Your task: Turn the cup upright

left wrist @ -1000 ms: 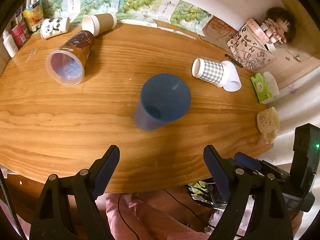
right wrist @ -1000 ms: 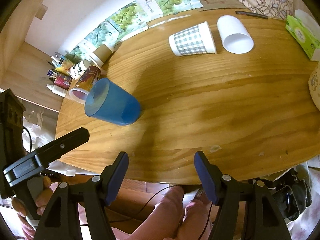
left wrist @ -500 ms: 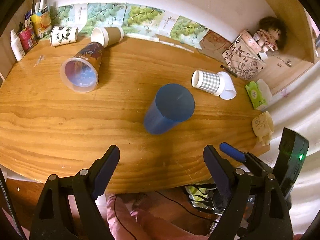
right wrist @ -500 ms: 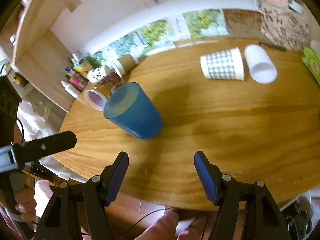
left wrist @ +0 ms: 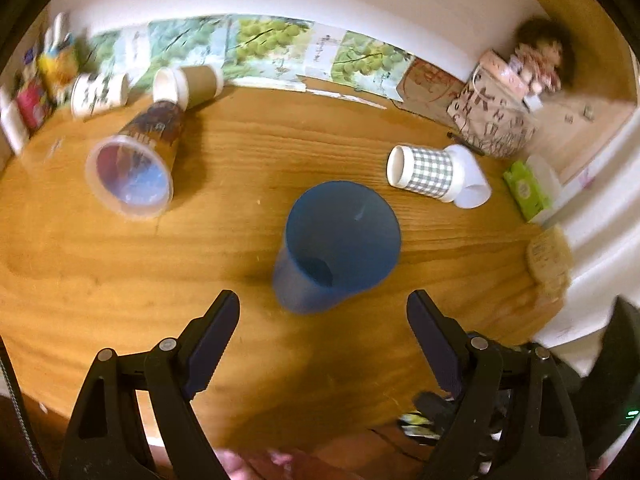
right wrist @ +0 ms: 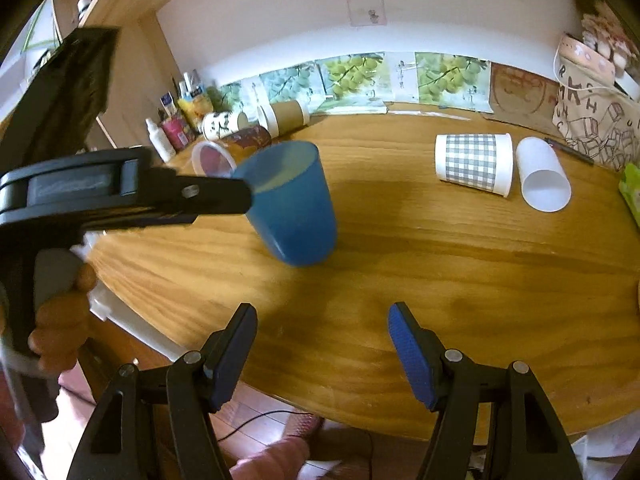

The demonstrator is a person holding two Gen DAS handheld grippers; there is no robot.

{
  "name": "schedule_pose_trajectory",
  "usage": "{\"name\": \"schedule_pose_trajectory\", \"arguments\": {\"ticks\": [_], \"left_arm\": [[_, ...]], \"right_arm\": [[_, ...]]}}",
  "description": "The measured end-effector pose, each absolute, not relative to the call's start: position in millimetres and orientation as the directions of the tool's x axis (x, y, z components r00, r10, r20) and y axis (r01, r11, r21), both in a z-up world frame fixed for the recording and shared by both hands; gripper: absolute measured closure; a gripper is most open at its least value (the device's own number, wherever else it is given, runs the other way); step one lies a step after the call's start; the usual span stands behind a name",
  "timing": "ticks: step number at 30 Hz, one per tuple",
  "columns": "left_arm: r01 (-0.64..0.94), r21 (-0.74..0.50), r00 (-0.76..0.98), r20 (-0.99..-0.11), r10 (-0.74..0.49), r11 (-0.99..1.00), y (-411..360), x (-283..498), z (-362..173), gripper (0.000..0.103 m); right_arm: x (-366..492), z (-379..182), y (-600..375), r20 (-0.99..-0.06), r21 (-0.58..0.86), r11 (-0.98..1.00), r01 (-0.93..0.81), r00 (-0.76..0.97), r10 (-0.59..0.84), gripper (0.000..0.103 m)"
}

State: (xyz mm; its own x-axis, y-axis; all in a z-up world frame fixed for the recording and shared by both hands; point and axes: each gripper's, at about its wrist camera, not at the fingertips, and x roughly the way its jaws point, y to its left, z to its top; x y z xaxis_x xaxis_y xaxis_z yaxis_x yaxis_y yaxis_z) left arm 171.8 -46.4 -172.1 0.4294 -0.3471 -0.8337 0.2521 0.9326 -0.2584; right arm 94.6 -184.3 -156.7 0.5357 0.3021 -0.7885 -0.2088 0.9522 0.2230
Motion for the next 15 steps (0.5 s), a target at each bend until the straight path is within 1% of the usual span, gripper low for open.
{"name": "schedule_pose_trajectory", "arguments": {"ticks": [3, 11, 13, 14, 15], "left_arm": [[0.284, -0.184, 0.453, -0.839, -0.301, 0.941, -57.1, 179.6, -179.6, 0.015], [0.329, -0.125, 0.474, -0.835, -0.278, 0.936, -69.9, 193.4, -188.6, 0.017], [0.328, -0.125, 0.479, -0.833, -0.279, 0.936, -69.5, 195.5, -188.9, 0.023], [0.334, -0.136, 0.474, -0.831, -0.291, 0.933, -69.0, 196.3, -188.3, 0.029], [0.341, -0.151, 0.466, -0.83, -0.306, 0.928, -68.3, 198.3, -187.4, 0.031]], "right_arm": [[96.9, -162.6, -191.1, -0.803, 0.224, 0.954, -0.198, 0.518, 0.296, 0.034], [102.8, -167.4, -208.2, -0.813, 0.23, 0.961, -0.153, 0.512, 0.276, 0.034], [104.8, -167.4, -211.4, -0.813, 0.236, 0.961, -0.141, 0.514, 0.275, 0.034], [105.9, -167.2, -212.7, -0.813, 0.239, 0.961, -0.135, 0.514, 0.275, 0.034], [107.2, -166.9, -213.5, -0.813, 0.242, 0.961, -0.132, 0.513, 0.275, 0.034]]}}
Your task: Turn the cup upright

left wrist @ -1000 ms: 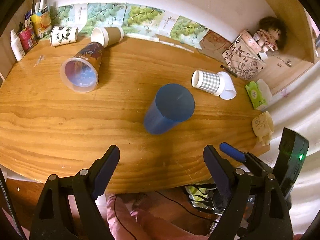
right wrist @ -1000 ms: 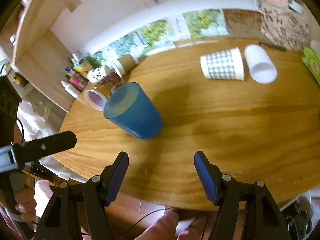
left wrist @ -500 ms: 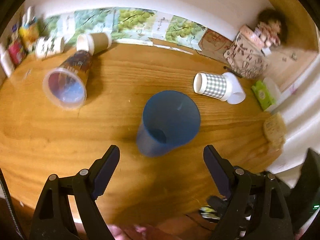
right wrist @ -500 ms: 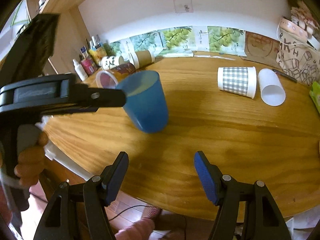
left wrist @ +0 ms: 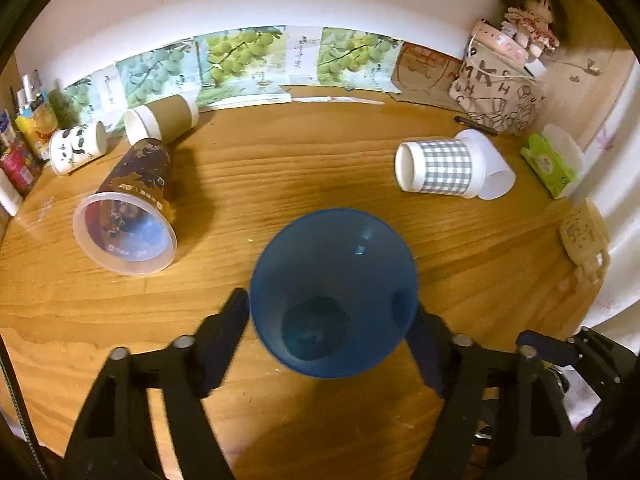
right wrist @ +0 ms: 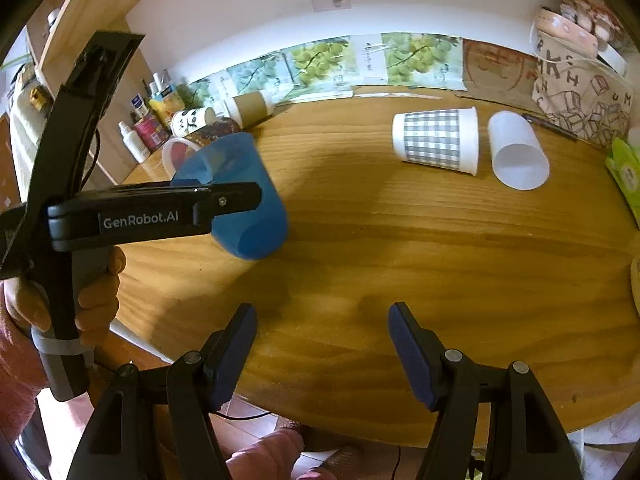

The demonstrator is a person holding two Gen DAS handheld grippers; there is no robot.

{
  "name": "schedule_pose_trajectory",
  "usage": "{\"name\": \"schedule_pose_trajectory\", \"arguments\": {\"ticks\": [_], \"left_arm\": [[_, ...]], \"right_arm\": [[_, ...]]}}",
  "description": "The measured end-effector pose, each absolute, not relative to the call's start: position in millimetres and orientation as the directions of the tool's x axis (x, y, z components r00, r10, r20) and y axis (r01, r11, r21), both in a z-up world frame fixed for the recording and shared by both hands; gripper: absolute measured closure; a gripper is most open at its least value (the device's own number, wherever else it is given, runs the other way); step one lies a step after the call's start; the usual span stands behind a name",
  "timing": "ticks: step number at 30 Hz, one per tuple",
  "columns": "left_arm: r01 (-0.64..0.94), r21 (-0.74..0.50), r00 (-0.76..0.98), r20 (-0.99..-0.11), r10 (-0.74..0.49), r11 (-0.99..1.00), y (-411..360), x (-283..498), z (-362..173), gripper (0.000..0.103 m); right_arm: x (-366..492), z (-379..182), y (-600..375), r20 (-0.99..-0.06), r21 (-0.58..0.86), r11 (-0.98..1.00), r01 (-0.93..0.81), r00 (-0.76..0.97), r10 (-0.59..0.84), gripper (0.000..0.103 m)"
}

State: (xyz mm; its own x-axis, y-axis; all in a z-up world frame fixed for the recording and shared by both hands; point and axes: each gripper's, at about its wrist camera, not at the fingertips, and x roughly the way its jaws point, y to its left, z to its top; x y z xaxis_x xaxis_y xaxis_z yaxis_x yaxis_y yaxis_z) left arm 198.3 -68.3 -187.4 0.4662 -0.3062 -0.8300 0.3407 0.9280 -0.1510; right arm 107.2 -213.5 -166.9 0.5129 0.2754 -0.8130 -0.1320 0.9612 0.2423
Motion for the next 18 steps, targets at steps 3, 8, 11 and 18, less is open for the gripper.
{"name": "schedule_pose_trajectory", "arguments": {"ticks": [3, 8, 11, 18], "left_arm": [[0.358, -0.159, 0.448, -0.836, -0.318, 0.92, -67.0, 202.4, -185.7, 0.031], [0.44, -0.222, 0.308, -0.873, -0.379, 0.87, -72.5, 211.5, -182.1, 0.032], [0.479, -0.288, 0.187, -0.889, -0.417, 0.829, -76.5, 219.4, -180.3, 0.032], [0.46, -0.483, -0.115, -0.865, -0.489, 0.745, -86.9, 237.9, -189.4, 0.032]], "right_arm": [[109.5, -165.4, -214.9, -0.811, 0.251, 0.96, -0.122, 0.515, 0.277, 0.034], [113.1, -163.4, -216.0, -0.81, 0.268, 0.958, -0.104, 0.514, 0.283, 0.034], [114.0, -161.6, -214.8, -0.811, 0.266, 0.958, -0.103, 0.513, 0.28, 0.034], [115.9, -158.7, -216.5, -0.816, 0.29, 0.955, -0.066, 0.503, 0.283, 0.034]]}}
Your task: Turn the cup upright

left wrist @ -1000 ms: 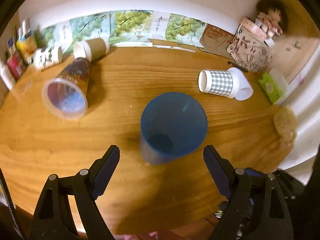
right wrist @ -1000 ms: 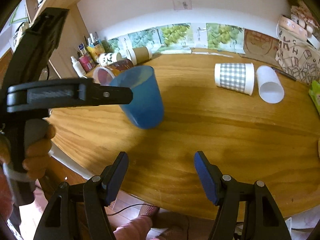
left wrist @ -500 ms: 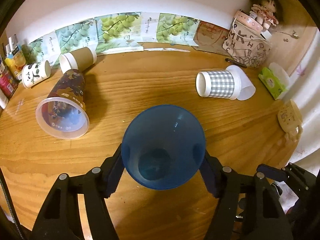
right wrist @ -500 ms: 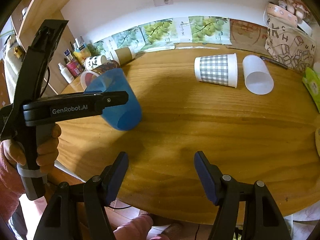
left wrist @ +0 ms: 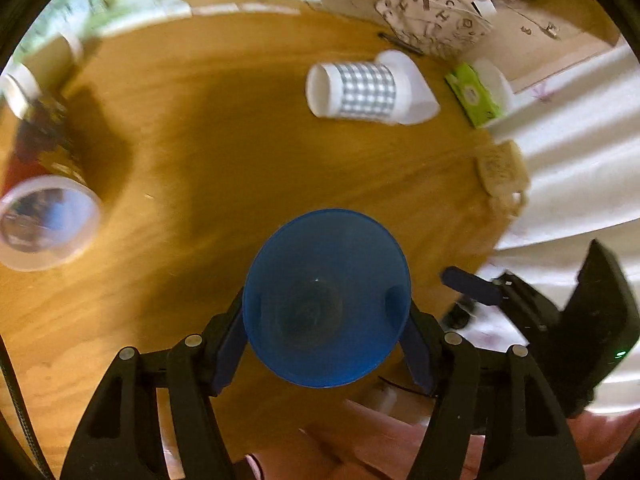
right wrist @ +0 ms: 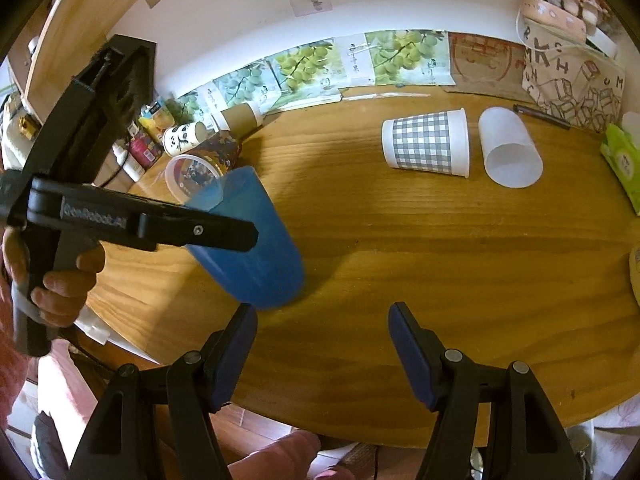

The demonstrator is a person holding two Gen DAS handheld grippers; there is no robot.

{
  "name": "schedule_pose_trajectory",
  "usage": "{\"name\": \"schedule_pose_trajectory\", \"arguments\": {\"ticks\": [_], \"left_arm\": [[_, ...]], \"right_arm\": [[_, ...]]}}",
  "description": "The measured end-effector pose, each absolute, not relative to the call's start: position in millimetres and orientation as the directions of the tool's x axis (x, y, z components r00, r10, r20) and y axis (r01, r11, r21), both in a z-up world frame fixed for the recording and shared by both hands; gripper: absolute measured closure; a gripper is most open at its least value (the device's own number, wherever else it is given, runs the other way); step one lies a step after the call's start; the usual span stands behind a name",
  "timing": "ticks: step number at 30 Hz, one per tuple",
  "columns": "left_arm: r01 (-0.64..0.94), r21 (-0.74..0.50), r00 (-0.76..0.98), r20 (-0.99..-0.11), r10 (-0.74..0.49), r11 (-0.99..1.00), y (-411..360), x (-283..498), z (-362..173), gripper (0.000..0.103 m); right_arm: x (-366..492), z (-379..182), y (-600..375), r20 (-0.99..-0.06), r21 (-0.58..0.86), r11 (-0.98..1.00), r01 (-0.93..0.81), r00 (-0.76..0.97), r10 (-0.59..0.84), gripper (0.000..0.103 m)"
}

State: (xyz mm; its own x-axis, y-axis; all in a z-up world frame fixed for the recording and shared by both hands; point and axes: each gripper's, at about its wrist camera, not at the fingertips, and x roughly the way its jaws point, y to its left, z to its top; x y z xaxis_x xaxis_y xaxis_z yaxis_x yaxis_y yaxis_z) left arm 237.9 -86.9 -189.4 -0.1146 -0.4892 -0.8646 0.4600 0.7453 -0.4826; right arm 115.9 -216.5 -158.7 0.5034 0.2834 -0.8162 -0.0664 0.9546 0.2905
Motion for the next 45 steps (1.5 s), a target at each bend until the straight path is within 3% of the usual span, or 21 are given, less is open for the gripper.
{"name": "schedule_pose_trajectory", "arguments": {"ticks": [22, 27, 31, 38, 45], "left_arm": [[0.429, -0.555, -0.248, -0.831, -0.498, 0.713, -98.6, 304.2, -212.5, 0.032], [0.428, -0.562, -0.244, -0.826, -0.508, 0.708, -93.1, 306.7, -209.3, 0.02], [0.448, -0.553, -0.225, -0.83, -0.51, 0.702, -88.1, 303.7, -202.7, 0.018], [0.472, -0.452, -0.068, -0.874, -0.48, 0.756, -73.7, 290.5, -184.4, 0.017], [0.424, -0.328, 0.214, -0.869, -0.446, 0.844, -41.1, 268.6, -154.6, 0.017]], "right_arm": [[135.0, -153.9, -220.5, -0.84, 0.274, 0.958, 0.088, 0.507, 0.194, 0.034], [139.5, -152.6, -219.2, -0.842, 0.269, 0.957, 0.106, 0.509, 0.18, 0.034], [142.9, -151.0, -217.7, -0.838, 0.275, 0.955, 0.109, 0.514, 0.183, 0.034], [154.4, -149.4, -210.0, -0.838, 0.261, 0.961, 0.096, 0.517, 0.176, 0.034], [164.3, -145.7, -200.5, -0.827, 0.252, 0.963, 0.093, 0.537, 0.164, 0.034]]}}
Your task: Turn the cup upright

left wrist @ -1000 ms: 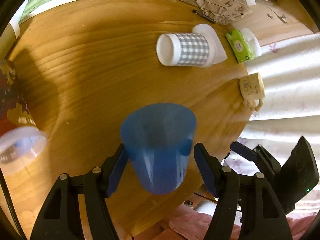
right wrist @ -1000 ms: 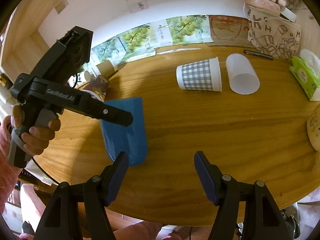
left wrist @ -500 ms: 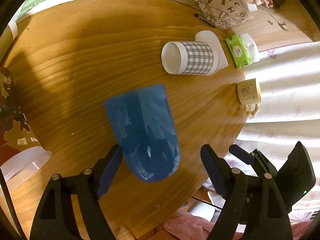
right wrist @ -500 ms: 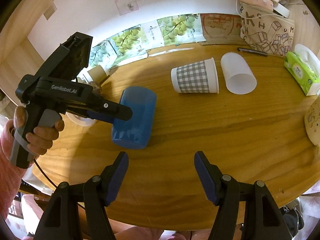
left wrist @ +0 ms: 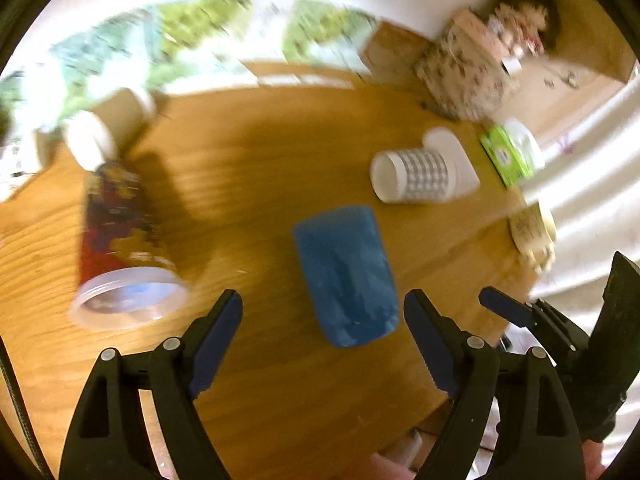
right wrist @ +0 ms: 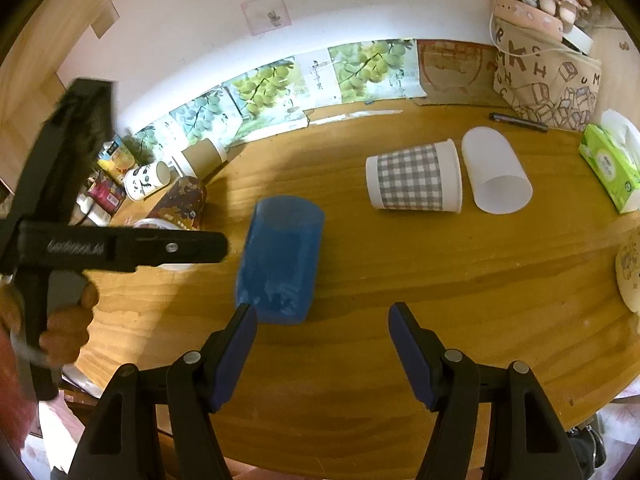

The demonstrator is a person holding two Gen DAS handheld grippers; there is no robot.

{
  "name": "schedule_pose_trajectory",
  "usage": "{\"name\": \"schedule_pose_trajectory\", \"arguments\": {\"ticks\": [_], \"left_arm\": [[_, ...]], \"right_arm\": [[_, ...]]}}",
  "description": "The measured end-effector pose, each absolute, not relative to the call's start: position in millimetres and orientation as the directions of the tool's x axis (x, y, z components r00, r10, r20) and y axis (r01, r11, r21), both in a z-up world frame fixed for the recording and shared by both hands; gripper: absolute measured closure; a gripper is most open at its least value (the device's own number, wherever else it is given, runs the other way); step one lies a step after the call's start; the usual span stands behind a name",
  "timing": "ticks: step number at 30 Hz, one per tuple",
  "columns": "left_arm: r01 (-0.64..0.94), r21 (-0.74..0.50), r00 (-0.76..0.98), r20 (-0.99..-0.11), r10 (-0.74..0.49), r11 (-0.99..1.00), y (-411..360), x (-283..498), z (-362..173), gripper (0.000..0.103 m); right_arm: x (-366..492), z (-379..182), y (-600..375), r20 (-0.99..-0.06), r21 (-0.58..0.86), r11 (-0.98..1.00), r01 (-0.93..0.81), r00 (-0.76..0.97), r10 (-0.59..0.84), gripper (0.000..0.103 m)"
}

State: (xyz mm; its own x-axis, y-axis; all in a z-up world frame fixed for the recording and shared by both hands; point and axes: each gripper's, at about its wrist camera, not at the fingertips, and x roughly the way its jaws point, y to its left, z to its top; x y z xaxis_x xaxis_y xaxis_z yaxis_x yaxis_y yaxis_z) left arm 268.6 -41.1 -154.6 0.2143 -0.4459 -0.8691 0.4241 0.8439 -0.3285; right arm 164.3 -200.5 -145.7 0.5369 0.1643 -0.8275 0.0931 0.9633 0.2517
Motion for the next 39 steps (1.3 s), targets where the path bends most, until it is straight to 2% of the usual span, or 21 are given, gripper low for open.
{"name": "schedule_pose_trajectory", "arguments": {"ticks": [5, 12, 15, 26, 39], "left_arm": [[0.332, -0.248, 0.447, -0.808, -0.384, 0.91, -15.7, 240.7, -134.8, 0.017], [0.253, -0.199, 0.529, -0.791, -0.307, 0.947, 1.5, 216.1, -135.4, 0.017], [0.232, -0.147, 0.528, -0.811, -0.251, 0.962, 2.5, 204.3, -136.6, 0.017], [0.23, -0.158, 0.484, -0.837, -0.254, 0.96, 11.4, 166.1, -147.4, 0.017], [0.223, -0.151, 0.428, -0.872, -0.236, 0.963, 21.8, 167.1, -161.3, 0.017]], "right_arm": [[169.3, -140.5, -193.2, -0.811, 0.242, 0.966, 0.094, 0.565, 0.149, 0.034], [175.6, -136.6, -183.9, -0.789, 0.233, 0.967, 0.102, 0.601, 0.127, 0.034], [179.0, -135.2, -178.8, -0.776, 0.234, 0.966, 0.105, 0.619, 0.121, 0.034], [210.3, -147.6, -159.5, -0.804, 0.243, 0.965, 0.1, 0.578, 0.142, 0.034], [256.3, -188.6, -160.7, -0.9, 0.214, 0.955, 0.207, 0.421, 0.11, 0.034]]}}
